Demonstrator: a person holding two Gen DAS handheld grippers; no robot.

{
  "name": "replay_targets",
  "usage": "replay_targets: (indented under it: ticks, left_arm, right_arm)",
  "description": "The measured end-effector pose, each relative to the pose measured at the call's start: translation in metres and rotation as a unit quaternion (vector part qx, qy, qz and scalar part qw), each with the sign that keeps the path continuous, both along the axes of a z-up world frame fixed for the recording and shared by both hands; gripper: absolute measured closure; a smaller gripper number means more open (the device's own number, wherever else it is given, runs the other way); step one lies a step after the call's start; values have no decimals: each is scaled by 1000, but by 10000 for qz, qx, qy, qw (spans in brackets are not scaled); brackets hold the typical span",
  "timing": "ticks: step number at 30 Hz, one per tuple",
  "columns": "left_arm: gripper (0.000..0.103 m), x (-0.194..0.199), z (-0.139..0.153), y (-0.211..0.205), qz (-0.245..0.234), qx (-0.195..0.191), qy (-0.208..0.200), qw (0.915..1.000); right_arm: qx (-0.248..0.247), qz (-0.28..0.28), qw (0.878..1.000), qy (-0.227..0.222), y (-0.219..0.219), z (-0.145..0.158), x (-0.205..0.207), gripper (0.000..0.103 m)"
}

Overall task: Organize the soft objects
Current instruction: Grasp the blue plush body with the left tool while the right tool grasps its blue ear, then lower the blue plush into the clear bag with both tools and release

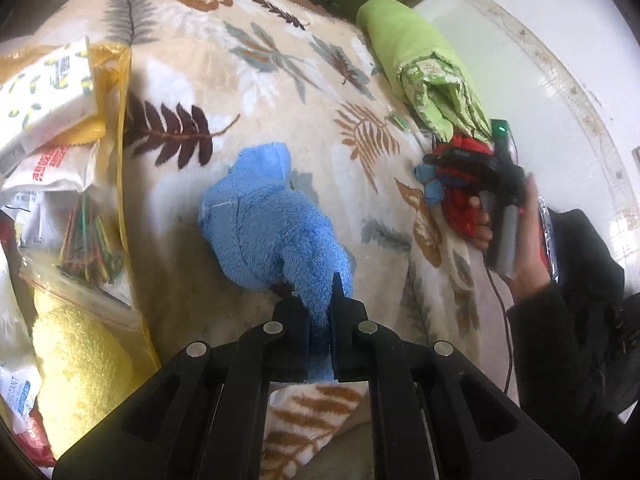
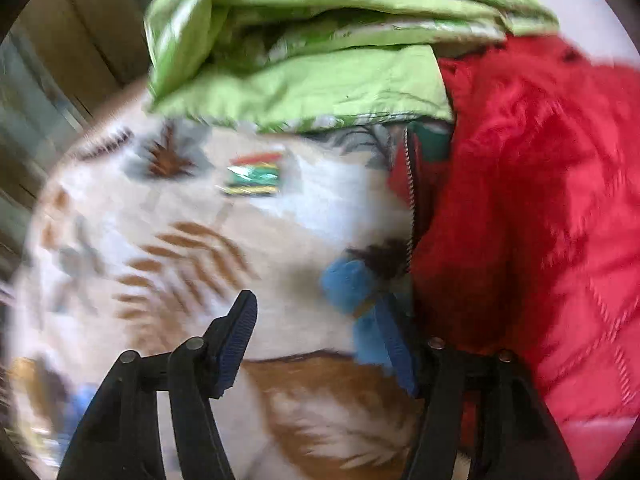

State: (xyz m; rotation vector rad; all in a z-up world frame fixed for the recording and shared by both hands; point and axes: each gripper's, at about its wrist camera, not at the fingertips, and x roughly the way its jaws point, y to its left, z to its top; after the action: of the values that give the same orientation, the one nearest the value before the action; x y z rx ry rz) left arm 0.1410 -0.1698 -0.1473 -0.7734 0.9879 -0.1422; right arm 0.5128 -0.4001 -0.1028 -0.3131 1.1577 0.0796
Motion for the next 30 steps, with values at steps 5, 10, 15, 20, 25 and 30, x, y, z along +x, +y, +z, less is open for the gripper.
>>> replay_targets:
  ticks: [5,10,15,20,25,30]
  left_arm:
    - [97,-6,2,7,10,-169,-97,9998]
    - [97,-13,9,16,91,-271,-252,9993]
    - [97,-27,30,22,123,-525,-701,9961]
    - [97,-78,73,40,490,-289,-1214,9910]
    - [97,-147,94,83,1199,110,-1435,9823]
    - [97,-190,57,118,1754,221,-1118,9779]
  right_arm:
    - [-783,-360,9963,-70,-13,-25,-10,76]
    - [-154,-442,9982,-364,-23,11,-53,84]
    - [1202,118,9916,-460,13,69,-144,84]
    - [2239,1343,9653,55,99,92,-231,83]
    - [2272,2495,9380,793,186,72,-305,83]
    - [1912,2905,9276,1367,236,24,-352,83]
